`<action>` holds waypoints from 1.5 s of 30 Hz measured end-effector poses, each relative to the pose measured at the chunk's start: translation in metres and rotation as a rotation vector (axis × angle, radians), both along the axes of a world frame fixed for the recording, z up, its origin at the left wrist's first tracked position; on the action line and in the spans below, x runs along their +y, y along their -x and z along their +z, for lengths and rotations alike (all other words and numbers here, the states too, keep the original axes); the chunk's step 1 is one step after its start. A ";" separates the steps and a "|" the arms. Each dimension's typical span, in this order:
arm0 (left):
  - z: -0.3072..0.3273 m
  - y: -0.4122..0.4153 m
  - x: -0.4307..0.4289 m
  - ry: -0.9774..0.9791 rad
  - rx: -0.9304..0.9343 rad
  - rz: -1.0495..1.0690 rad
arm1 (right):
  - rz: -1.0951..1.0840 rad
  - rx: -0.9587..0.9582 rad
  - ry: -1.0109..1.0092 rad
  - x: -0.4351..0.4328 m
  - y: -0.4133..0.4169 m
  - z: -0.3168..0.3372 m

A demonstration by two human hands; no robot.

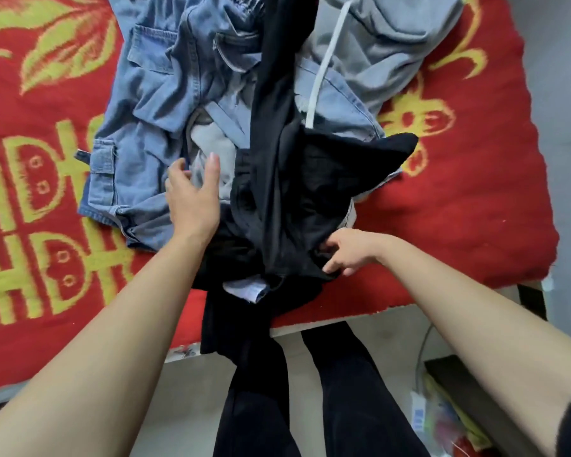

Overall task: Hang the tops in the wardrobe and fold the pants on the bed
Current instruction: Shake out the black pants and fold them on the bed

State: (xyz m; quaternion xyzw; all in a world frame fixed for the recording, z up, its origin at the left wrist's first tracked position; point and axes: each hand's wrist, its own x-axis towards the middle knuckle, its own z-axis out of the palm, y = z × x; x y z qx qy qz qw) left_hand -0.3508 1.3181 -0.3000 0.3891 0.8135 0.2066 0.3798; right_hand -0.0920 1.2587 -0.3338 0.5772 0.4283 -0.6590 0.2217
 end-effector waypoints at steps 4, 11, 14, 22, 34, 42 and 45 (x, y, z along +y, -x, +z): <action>-0.002 -0.052 0.011 0.061 -0.145 -0.259 | -0.466 -0.183 -0.215 0.007 -0.022 -0.004; -0.013 -0.061 -0.035 -0.038 0.157 -0.419 | -0.633 -0.406 -1.156 0.055 -0.040 0.010; -0.015 -0.029 -0.048 -0.016 0.211 -0.248 | -0.085 -0.340 -0.943 0.084 -0.049 0.009; 0.007 0.014 -0.032 0.077 0.315 0.160 | 0.275 -0.360 -0.705 0.050 -0.060 0.013; 0.013 -0.068 -0.070 0.016 0.633 -1.138 | 0.377 -0.156 -0.867 -0.085 -0.065 -0.010; 0.005 -0.059 -0.102 0.102 0.619 -1.060 | -0.888 -0.315 -0.418 -0.029 -0.079 -0.030; 0.014 -0.053 -0.092 0.415 0.518 -1.083 | -0.847 -0.182 -0.301 -0.025 -0.081 -0.031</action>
